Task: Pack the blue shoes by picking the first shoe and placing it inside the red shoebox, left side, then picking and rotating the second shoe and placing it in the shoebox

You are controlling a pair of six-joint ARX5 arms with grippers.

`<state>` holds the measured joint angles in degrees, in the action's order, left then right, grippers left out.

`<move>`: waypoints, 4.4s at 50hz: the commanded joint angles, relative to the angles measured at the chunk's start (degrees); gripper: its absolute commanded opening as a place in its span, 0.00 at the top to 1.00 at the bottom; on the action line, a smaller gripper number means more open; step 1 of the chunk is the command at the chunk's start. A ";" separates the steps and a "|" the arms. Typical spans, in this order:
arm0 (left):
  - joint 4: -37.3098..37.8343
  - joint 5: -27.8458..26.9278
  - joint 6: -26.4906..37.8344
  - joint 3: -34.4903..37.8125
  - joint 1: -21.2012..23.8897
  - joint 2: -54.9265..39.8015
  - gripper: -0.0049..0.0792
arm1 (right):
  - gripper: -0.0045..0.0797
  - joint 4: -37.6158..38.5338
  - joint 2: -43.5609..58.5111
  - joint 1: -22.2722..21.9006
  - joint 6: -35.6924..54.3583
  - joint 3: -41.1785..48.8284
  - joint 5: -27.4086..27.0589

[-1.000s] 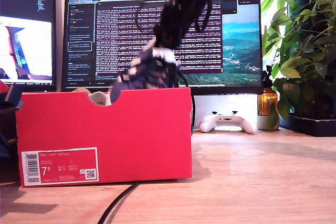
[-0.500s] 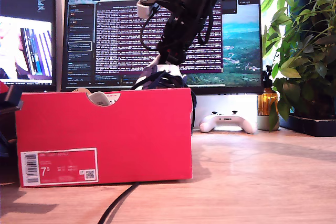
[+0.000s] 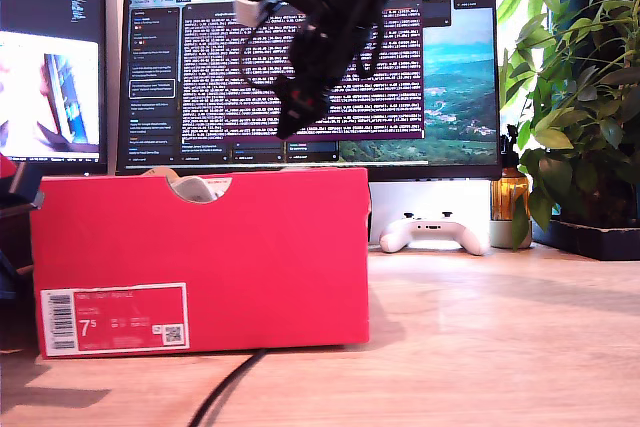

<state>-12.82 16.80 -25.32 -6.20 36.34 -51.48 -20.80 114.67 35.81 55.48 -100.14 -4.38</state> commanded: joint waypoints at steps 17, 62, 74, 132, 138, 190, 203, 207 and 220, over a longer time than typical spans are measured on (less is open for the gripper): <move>-0.42 0.15 0.24 0.63 -0.07 -0.04 0.97 | 0.96 -5.51 -0.87 3.72 -15.34 -0.92 -8.72; 6.10 -2.08 0.61 0.61 4.24 12.41 0.96 | 0.96 -24.61 -3.54 -0.44 -46.27 -0.92 -3.72; 12.76 -1.99 5.25 0.61 6.75 22.93 0.96 | 0.96 -28.68 -3.80 -3.72 -49.57 -0.92 -1.66; 14.25 3.34 16.90 0.00 -5.99 40.50 0.96 | 0.96 0.13 -36.04 -13.00 -54.29 42.23 -2.51; 14.01 0.90 18.91 0.68 -10.14 40.37 0.96 | 0.96 4.52 -39.43 -14.53 -54.40 48.52 -4.83; 7.15 -15.82 19.32 5.77 -32.48 40.30 0.96 | 0.96 24.68 -74.60 -34.03 -54.49 77.40 -8.46; 5.01 -16.83 17.75 6.38 -32.48 40.30 0.96 | 0.96 31.19 -78.23 -34.27 -54.16 84.06 -8.24; 4.31 -17.88 17.14 6.51 -32.48 40.30 0.96 | 0.96 31.85 -79.78 -35.21 -54.27 87.17 -8.22; 4.44 -18.80 16.33 6.62 -32.48 40.30 0.96 | 0.96 30.60 -87.80 -36.33 -54.93 93.72 -5.62</move>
<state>-7.88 -1.67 -8.80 -1.32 3.99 -10.74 8.95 29.06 -0.67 0.43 -6.15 -10.72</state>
